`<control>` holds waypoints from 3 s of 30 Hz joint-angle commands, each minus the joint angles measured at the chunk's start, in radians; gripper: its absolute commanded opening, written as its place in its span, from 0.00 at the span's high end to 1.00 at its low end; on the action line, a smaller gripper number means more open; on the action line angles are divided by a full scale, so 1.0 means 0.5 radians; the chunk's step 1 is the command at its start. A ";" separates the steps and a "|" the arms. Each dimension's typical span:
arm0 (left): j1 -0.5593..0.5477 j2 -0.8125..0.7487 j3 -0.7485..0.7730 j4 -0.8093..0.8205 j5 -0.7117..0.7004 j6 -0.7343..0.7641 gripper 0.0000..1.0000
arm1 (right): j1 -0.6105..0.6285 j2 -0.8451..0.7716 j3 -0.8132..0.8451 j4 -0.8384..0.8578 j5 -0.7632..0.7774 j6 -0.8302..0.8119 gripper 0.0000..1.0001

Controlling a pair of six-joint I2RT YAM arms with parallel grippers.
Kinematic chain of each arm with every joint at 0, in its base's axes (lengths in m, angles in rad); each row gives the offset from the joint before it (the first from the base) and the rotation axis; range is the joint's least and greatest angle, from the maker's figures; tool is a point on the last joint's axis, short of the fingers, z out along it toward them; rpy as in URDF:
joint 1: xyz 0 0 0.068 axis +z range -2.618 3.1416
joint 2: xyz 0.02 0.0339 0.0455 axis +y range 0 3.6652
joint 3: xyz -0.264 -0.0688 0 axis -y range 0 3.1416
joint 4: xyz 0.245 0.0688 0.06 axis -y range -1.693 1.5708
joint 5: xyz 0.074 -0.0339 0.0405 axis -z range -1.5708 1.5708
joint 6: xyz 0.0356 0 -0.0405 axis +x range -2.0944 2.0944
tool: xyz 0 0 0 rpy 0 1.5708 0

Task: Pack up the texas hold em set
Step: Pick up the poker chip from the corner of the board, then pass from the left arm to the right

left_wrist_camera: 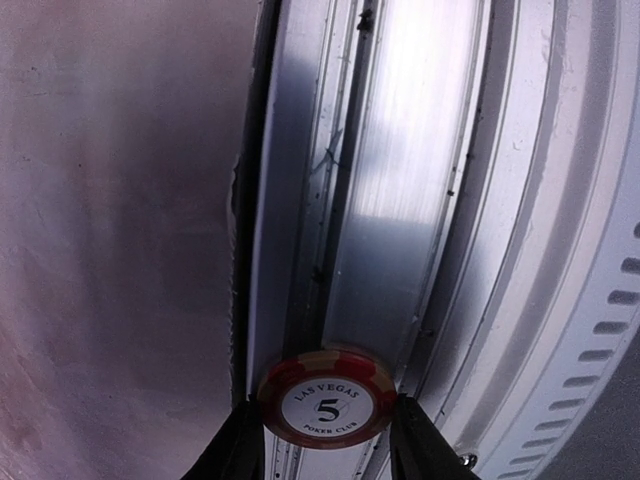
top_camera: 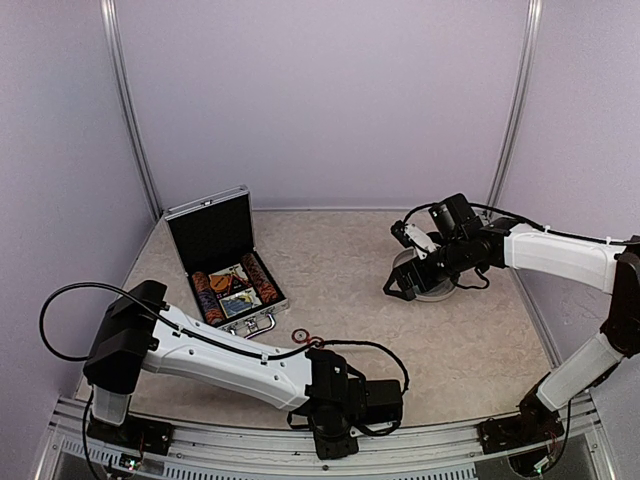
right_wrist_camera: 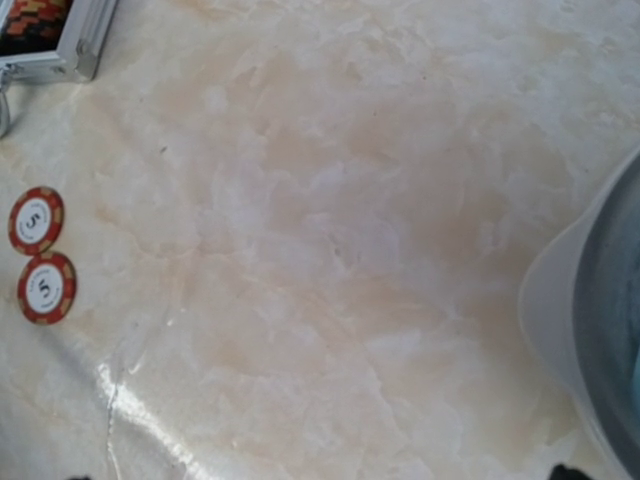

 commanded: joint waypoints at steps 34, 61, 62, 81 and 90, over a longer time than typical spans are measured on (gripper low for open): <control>0.579 -0.476 -0.334 0.177 -0.125 0.070 0.61 | 0.005 0.016 0.038 -0.021 0.009 0.006 0.01; 1.260 -0.675 -0.257 0.274 -0.113 0.193 0.61 | 0.095 0.342 0.079 0.618 -0.739 0.490 0.17; 1.260 -0.686 -0.257 0.278 -0.116 0.193 0.61 | 0.108 0.387 0.102 0.658 -0.776 0.532 0.19; 1.266 -0.843 -0.344 0.394 -0.126 0.137 0.60 | 0.279 0.962 0.360 1.335 -1.338 1.195 0.45; 1.266 -0.854 -0.369 0.399 -0.125 0.138 0.60 | 0.332 1.102 0.479 1.473 -1.438 1.341 0.55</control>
